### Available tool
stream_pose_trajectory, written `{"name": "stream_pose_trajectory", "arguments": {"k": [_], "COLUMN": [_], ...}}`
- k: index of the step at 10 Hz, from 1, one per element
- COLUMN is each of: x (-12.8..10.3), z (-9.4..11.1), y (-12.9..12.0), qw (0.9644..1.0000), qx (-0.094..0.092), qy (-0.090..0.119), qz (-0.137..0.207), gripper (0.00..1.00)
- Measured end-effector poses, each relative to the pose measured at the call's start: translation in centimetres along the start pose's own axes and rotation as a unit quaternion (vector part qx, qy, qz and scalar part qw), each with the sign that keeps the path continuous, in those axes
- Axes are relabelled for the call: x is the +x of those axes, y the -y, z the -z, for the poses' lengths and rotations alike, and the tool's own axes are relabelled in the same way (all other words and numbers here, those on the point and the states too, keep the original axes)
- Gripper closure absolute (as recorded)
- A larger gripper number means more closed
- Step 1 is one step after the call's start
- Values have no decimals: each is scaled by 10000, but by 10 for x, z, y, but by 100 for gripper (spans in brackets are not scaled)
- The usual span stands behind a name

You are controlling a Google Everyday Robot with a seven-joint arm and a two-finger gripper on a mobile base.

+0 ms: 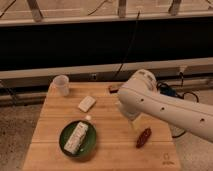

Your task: Move the arm in a circular motion

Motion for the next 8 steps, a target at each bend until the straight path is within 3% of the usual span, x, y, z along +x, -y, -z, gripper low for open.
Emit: {"name": "stream_pose_trajectory", "arguments": {"k": [8], "x": [-6], "z": [-6], "y": [-1], "qw": [9983], "qx": [12], "qy": [-57], "qz": [581], "gripper": [20]}}
